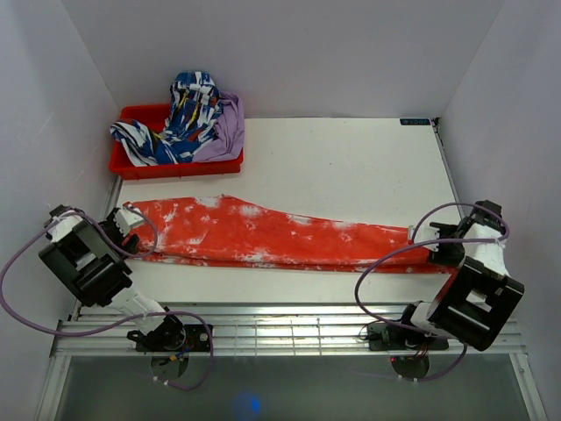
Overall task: Fold and stack the trousers
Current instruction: Fold the trousers
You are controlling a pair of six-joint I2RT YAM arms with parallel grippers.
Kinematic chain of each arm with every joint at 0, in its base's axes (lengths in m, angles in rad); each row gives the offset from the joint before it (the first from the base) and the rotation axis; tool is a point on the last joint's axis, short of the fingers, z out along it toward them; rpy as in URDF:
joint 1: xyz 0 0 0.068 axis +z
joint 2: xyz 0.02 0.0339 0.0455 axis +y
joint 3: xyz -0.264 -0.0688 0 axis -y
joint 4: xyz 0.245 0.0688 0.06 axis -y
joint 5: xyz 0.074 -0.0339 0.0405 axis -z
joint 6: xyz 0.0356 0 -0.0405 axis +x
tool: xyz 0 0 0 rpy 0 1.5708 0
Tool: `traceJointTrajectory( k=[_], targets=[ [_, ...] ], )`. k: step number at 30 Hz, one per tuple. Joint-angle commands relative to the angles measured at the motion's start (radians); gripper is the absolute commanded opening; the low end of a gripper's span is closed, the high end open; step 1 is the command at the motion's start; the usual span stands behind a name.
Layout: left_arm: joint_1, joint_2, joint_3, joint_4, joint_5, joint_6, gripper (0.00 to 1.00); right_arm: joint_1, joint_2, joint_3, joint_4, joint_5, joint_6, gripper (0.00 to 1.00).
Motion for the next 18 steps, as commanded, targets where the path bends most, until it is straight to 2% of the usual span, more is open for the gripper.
traceJointTrajectory(
  k=[1, 2, 3, 5, 8, 9, 13, 16, 17, 18],
  targets=[
    [0.027, -0.036, 0.145, -0.191, 0.038, 0.033, 0.86, -0.009, -0.024, 0.189, -0.131, -0.023, -0.09, 0.72],
    [0.027, -0.046, 0.162, -0.258, 0.05, 0.047, 0.93, -0.009, -0.024, 0.223, -0.167, -0.035, -0.087, 0.73],
    [0.027, -0.055, 0.177, -0.286, 0.068, 0.059, 0.94, -0.01, -0.023, 0.257, -0.209, -0.052, -0.087, 0.73],
    [0.027, -0.087, 0.206, -0.365, 0.079, 0.107, 0.96, -0.012, -0.026, 0.334, -0.321, -0.066, -0.105, 0.85],
    [0.027, -0.125, 0.216, -0.421, 0.088, 0.142, 0.96, -0.017, -0.059, 0.354, -0.38, -0.075, -0.168, 0.96],
    [0.027, -0.135, 0.216, -0.426, 0.089, 0.148, 0.96, -0.018, -0.084, 0.346, -0.378, -0.065, -0.189, 0.9],
    [0.027, -0.141, 0.223, -0.433, 0.118, 0.122, 0.96, -0.02, -0.098, 0.341, -0.358, -0.066, -0.196, 0.91],
    [0.027, -0.121, 0.22, -0.433, 0.127, 0.081, 0.96, -0.024, -0.049, 0.403, -0.373, -0.088, -0.076, 0.93],
    [0.027, -0.113, 0.217, -0.429, 0.128, 0.067, 0.96, -0.024, -0.024, 0.427, -0.389, -0.091, -0.02, 0.97],
    [0.027, -0.1, 0.213, -0.423, 0.136, 0.009, 0.95, -0.026, 0.04, 0.491, -0.443, -0.101, 0.114, 1.0]
  ],
)
